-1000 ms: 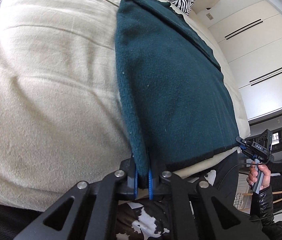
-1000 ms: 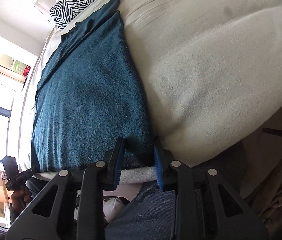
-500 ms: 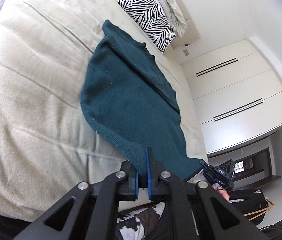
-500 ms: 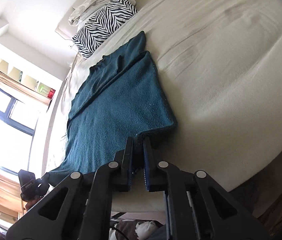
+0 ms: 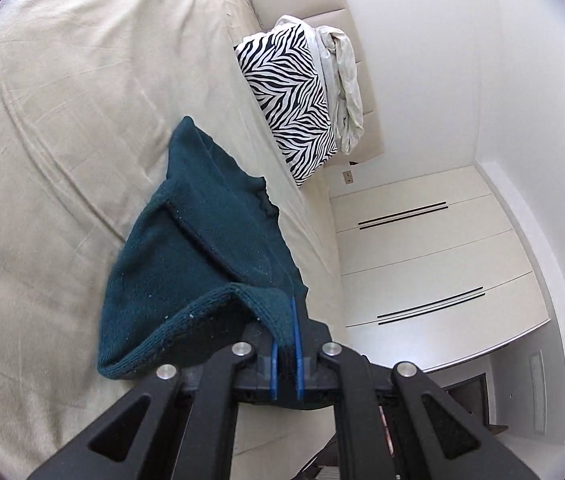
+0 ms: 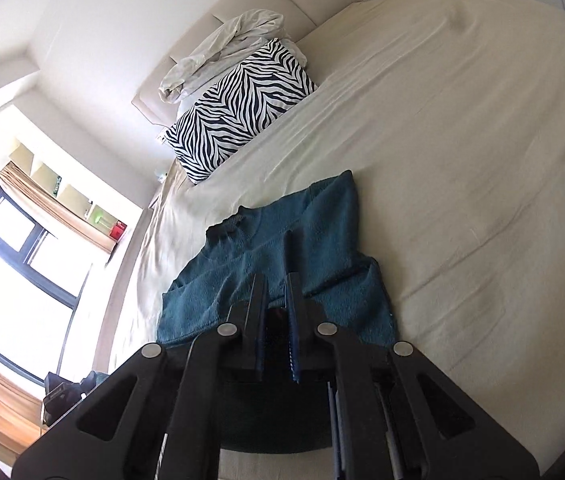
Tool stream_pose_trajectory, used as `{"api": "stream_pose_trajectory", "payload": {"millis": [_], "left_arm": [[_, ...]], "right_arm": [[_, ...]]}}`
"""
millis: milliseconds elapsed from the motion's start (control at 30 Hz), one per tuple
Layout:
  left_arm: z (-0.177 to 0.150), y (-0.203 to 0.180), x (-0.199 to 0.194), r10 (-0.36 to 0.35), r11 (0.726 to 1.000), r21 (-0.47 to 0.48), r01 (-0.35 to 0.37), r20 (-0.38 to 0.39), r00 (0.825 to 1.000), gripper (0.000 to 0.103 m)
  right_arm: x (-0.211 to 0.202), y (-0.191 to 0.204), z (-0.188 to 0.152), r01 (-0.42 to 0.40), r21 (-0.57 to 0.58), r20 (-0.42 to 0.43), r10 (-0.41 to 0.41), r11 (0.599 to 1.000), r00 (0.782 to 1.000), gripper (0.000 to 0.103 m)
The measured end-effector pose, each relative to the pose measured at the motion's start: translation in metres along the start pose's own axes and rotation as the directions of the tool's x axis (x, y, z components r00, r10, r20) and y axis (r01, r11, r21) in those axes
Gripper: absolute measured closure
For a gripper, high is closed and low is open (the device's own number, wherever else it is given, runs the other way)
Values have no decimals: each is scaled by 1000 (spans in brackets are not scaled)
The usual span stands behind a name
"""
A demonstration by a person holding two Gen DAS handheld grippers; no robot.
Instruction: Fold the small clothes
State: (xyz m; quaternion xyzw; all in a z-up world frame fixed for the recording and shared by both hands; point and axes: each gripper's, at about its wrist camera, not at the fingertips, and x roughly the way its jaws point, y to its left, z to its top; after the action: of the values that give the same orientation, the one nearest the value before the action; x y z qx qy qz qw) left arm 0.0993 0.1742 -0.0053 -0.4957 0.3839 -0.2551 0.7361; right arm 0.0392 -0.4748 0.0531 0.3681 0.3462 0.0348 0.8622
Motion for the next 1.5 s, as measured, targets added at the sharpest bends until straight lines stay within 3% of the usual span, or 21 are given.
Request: {"api": "stream_pose_trajectory", "payload": {"millis": [200,433,500,567,600,667,700,800,900,1033,1133,1233,1333,1500], "left_arm": [[45,11,47,4,999,-49,-4,9,1000,96],[80,25,91,51,997,-65,-51,-2,999,96],[80,27,97,84,996,-38,-84,-13,996,96],[75,29,100,122,993,-1,-122,-25,992,96],[73,32,101,145,989,11,-144,-28,989,96],[68,38,99,170,985,29,-169,-29,985,95],[65,42,99,179,984,27,-179,-29,983,95],[61,55,97,192,981,9,-192,-29,981,95],[59,60,95,198,980,6,-198,-31,980,95],[58,58,93,198,980,27,-197,-36,980,95],[56,55,94,196,980,39,-195,-40,980,95],[54,52,96,193,981,47,-191,-44,980,95],[51,47,96,186,981,60,-183,-50,981,95],[51,40,98,179,982,71,-175,-49,983,95]], "right_arm": [[55,-17,49,73,54,49,-76,996,996,95],[117,-35,79,153,22,26,-154,988,988,95],[126,-33,76,159,-24,-10,-159,987,987,95],[130,-23,66,223,-152,0,-225,963,974,92],[131,-17,58,259,-223,15,-263,940,965,87],[141,-12,47,303,-326,-4,-322,896,947,61],[145,-11,38,301,-355,-27,-332,885,943,40],[165,-8,25,296,-441,-91,-370,847,924,38],[181,-10,14,318,-488,-112,-419,813,901,42],[185,-10,6,300,-478,-130,-404,826,906,70],[182,1,2,328,-526,-81,-430,785,899,79],[174,9,-2,368,-545,-25,-453,753,891,81],[167,14,-5,378,-554,1,-454,741,891,95],[163,16,-8,371,-569,-3,-453,734,892,98]]}}
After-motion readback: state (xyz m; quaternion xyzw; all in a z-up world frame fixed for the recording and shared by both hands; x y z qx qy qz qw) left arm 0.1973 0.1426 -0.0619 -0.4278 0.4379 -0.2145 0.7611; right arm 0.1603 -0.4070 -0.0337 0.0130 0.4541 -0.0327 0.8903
